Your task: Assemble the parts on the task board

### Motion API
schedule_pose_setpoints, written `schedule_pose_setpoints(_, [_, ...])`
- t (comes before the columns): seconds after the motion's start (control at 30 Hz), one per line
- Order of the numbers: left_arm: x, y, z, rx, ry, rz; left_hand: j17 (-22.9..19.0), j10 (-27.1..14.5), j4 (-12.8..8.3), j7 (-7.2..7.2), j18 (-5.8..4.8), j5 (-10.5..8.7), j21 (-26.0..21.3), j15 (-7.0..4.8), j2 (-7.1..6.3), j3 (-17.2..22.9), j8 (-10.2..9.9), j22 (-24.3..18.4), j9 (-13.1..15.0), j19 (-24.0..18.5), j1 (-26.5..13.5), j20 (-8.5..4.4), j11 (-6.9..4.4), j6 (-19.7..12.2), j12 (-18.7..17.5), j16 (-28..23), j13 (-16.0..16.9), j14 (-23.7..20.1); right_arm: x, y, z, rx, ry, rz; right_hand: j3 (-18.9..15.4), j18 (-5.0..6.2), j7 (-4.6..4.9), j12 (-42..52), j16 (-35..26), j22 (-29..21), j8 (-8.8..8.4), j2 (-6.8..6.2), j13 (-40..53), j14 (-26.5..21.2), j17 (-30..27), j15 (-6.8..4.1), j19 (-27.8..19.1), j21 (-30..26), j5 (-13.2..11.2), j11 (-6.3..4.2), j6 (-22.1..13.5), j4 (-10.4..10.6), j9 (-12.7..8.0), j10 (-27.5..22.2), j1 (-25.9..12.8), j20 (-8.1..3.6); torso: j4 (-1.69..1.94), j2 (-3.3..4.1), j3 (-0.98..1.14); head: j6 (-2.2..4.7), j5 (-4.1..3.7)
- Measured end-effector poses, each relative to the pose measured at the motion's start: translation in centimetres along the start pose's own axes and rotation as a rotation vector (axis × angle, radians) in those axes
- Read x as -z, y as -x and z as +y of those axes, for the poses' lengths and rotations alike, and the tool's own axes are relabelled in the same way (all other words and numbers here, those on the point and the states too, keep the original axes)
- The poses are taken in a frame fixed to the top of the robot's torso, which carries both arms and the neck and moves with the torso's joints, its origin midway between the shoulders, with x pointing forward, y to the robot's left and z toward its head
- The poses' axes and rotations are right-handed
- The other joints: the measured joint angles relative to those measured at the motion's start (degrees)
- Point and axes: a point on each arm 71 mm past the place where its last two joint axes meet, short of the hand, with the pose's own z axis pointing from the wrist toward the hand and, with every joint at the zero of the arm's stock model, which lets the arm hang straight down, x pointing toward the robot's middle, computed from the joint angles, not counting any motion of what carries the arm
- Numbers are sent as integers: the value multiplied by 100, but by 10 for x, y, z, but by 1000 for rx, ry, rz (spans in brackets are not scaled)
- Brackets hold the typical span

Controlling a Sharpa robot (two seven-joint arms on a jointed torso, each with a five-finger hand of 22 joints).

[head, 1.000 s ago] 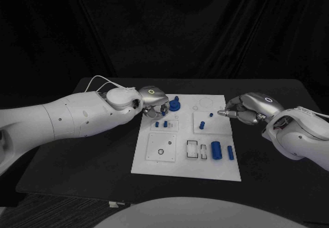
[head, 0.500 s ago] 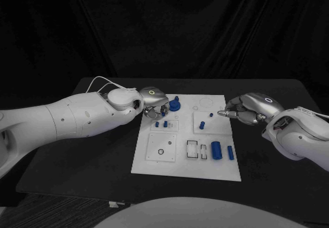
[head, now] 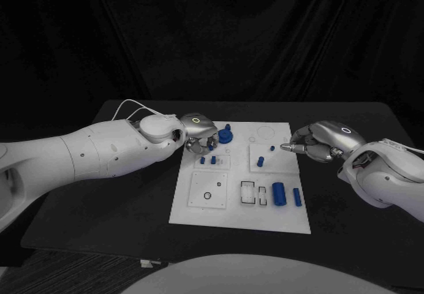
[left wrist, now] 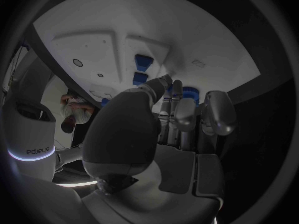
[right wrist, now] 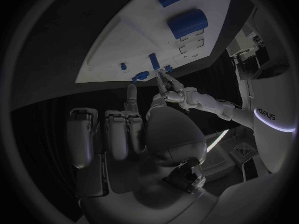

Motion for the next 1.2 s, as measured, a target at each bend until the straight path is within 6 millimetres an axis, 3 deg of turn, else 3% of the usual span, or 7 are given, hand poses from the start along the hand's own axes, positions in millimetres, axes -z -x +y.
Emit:
schedule_pose_setpoints(0.1, [0, -3, -1, 4, 0, 10, -29, -103, 0, -70, 0, -37, -37, 20, -2, 0, -141, 0, -56, -38, -2, 3, 14, -260, -97, -7, 11, -21, 0, -1, 0, 0, -1, 1, 0, 0, 0, 1, 0, 0, 0, 1, -1, 0, 0, 0, 0, 0, 0, 0, 0, 0, 0, 0, 1, 0, 0, 0, -1, 0, 1])
schedule_pose_setpoints(0.23, [1, -4, 0, 4, 1, 12, -61, -283, 24, -272, 0, -83, -60, 42, -53, 24, -327, 0, -147, -56, -53, 21, 92, -662, -238, -33, 12, -43, 0, -1, 0, 0, -1, 2, 0, 0, 0, 13, 0, 0, 0, 4, -5, 0, 0, 0, 0, 0, 0, 0, 0, 0, 0, 0, 4, 0, 0, 0, 0, 0, 0])
schedule_pose_setpoints(0.4, [3, -5, 2, 5, 9, 11, -194, -509, 48, -424, 0, -166, -221, 81, -113, 48, -327, 0, -262, -119, -114, 43, 155, -1091, -381, -143, 9, -144, 0, -1, -1, 0, -2, 3, 0, 0, 0, 18, 0, -1, 0, 9, -4, 0, 0, 0, 0, 0, 0, 0, 0, 0, 0, 0, 29, 0, 1, -1, -1, 0, -2])
schedule_pose_setpoints(0.77, [22, -5, 19, -10, 65, -71, -525, -595, 129, -543, 0, -262, -392, 121, -124, -2, -327, 0, -368, -192, -103, 34, 187, -1319, -450, -379, 20, -289, 6, 2, -3, -2, -8, 0, -16, 0, 0, 19, 0, -1, 0, -13, 1, 0, 0, 1, 0, 0, 0, 0, 0, -16, -5, 0, 76, 0, 1, -1, -3, 0, -48])
schedule_pose_setpoints(1.0, [51, 8, 44, -49, 133, -200, -572, -700, 321, -632, 0, -324, -462, 122, -182, -49, -327, 0, -436, -193, -106, 34, 185, -1409, -502, -455, 20, -289, 2, 21, -3, 15, -4, -41, -16, 0, 0, 19, 0, -2, 0, -70, 1, 0, 0, 1, 0, -23, 0, 1, 0, -16, -18, 0, 184, 0, 1, -7, -3, 0, -95])
schedule_pose_setpoints(1.1, [64, 23, 56, -78, 162, -275, -1122, -978, 608, -616, 0, -360, -1104, 130, -197, 13, -327, -1, -483, -500, -211, 71, 214, -1392, -561, -934, 20, -616, -2, 33, -2, 25, 0, -70, -47, -1, -21, 10, -26, -2, 0, -59, 2, -3, 0, 15, 0, -101, 0, 1, 21, -15, -33, -1, 248, 0, 0, -9, -4, 0, -95])
schedule_pose_setpoints(1.2, [77, 35, 64, -104, 180, -353, -2272, -1368, 804, -440, 282, -290, -2732, 280, -195, 168, -297, 2, -530, -1361, -257, 177, 327, -1215, -518, -2453, -13, -1706, -7, 45, 2, 33, 11, -103, -48, 0, -21, -37, -90, -2, 0, -87, 5, -5, 0, 18, 0, -123, 60, 9, 21, -16, -47, -8, 351, 0, 0, -11, -7, 0, -122])
